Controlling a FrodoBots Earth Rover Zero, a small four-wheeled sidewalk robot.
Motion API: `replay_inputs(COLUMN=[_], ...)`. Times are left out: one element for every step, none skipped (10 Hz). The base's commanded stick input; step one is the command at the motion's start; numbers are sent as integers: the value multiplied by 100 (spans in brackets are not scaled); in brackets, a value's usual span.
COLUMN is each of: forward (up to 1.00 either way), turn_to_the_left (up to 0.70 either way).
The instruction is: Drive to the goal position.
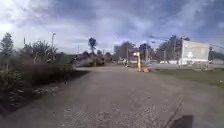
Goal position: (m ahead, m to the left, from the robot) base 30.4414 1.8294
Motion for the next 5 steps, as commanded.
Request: replay_inputs(forward=[70,70,70,70,70], turn_to_the_left=[-21,-20,-20,-9,-8])
